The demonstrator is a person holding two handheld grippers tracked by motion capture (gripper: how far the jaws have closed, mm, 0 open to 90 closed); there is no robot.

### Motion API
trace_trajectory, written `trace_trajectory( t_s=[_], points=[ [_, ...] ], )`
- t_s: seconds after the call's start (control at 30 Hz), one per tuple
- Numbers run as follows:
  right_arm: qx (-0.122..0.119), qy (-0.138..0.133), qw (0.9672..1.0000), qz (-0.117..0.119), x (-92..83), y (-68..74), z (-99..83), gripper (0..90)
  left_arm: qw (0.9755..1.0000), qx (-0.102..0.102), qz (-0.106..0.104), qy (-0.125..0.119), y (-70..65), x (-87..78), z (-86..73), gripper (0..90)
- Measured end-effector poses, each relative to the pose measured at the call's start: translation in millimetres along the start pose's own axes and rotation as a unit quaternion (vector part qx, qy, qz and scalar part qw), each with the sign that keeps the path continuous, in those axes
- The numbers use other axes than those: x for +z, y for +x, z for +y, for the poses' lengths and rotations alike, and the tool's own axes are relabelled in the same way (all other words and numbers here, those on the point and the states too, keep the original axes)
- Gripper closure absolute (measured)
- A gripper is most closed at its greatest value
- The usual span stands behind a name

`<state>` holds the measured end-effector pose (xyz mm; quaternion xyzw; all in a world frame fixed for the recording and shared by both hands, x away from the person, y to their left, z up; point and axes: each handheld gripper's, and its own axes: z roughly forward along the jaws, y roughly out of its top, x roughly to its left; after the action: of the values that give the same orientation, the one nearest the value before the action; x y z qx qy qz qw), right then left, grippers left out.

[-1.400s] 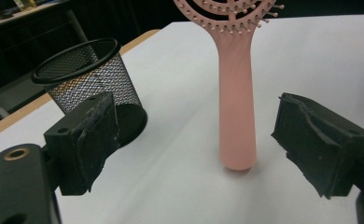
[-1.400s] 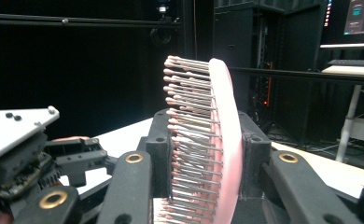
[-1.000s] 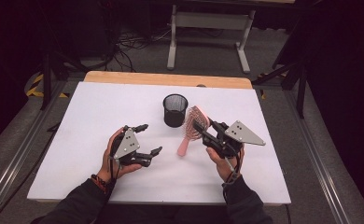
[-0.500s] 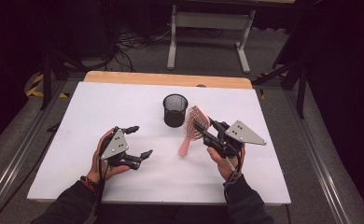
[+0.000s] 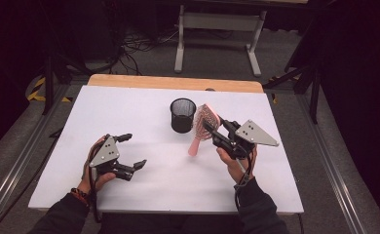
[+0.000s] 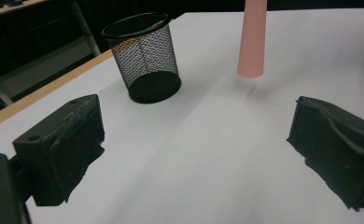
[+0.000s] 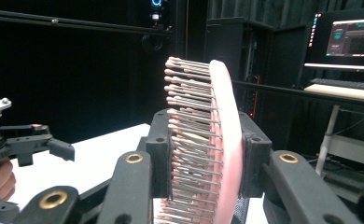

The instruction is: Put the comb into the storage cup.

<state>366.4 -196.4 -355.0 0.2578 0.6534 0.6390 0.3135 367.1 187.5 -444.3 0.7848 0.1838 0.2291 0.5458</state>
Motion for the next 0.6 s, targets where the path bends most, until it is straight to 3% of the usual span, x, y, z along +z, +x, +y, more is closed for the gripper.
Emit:
trace_trajectory(
  t_s=[0.17,0.6],
  points=[
    [-0.005,-0.003,1.0,-0.005,1.6,-3.7,6.6,64.4,1.0,0.002,0.006,0.003,1.5,-5.1,-3.6,4.1],
    [-0.026,-0.025,0.9989,-0.03,15.0,-18.9,46.4,64.4,0.9996,0.007,0.009,0.026,1.1,-18.6,-17.5,4.4]
  ],
)
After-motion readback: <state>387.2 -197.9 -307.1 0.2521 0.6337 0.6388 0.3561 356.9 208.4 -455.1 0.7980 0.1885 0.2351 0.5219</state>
